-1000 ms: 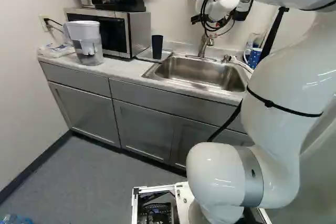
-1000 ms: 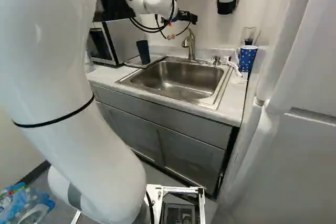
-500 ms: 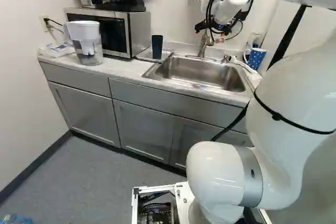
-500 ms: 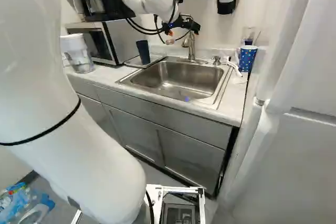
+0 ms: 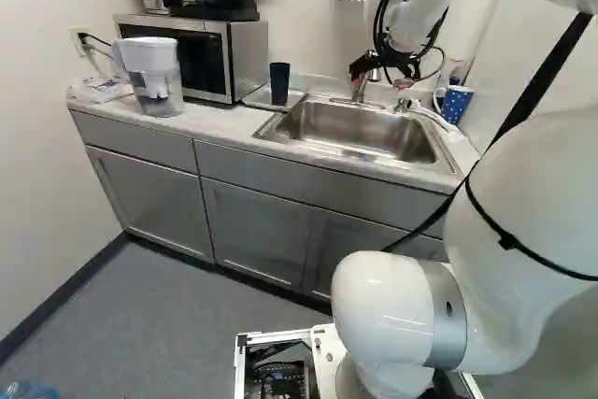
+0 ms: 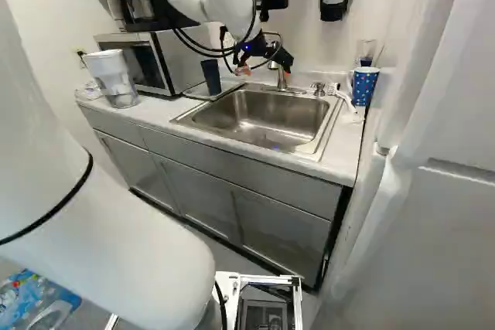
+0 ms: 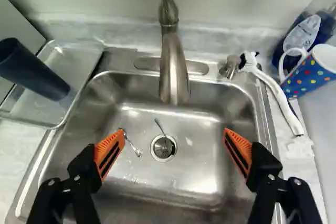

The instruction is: Rinse the cup and place it in the tray

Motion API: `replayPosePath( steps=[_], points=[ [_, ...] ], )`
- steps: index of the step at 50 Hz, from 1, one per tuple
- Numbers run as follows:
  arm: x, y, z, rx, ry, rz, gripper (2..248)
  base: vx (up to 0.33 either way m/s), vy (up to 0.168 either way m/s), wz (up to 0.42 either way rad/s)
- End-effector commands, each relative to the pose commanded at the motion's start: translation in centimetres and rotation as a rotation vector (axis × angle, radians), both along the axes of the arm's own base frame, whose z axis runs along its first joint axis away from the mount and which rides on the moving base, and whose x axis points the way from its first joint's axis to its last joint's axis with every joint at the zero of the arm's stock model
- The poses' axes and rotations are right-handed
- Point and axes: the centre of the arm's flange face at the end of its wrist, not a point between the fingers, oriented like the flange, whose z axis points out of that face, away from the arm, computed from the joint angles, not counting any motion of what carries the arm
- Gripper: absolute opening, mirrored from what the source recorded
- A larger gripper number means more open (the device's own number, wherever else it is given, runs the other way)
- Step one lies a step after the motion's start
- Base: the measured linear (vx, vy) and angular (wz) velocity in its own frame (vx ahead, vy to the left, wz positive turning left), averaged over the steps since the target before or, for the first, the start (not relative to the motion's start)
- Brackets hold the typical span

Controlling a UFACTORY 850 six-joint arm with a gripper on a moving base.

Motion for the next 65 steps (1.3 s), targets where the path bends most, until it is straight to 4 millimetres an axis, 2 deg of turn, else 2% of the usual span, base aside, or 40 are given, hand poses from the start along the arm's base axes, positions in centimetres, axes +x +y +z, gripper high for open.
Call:
replayPosePath(
  steps=[5,17,65],
  points=[
    [-0.9,0.1,-0.3,0.013,0.044,-0.004,247,0.000,0.000,0.000],
    [-1.3,0.2,-0.7,0.033,0.112,-0.004,247,0.000,0.000,0.000],
    [-1.4,0.2,-0.7,0.035,0.117,-0.004,247,0.000,0.000,0.000]
  ],
)
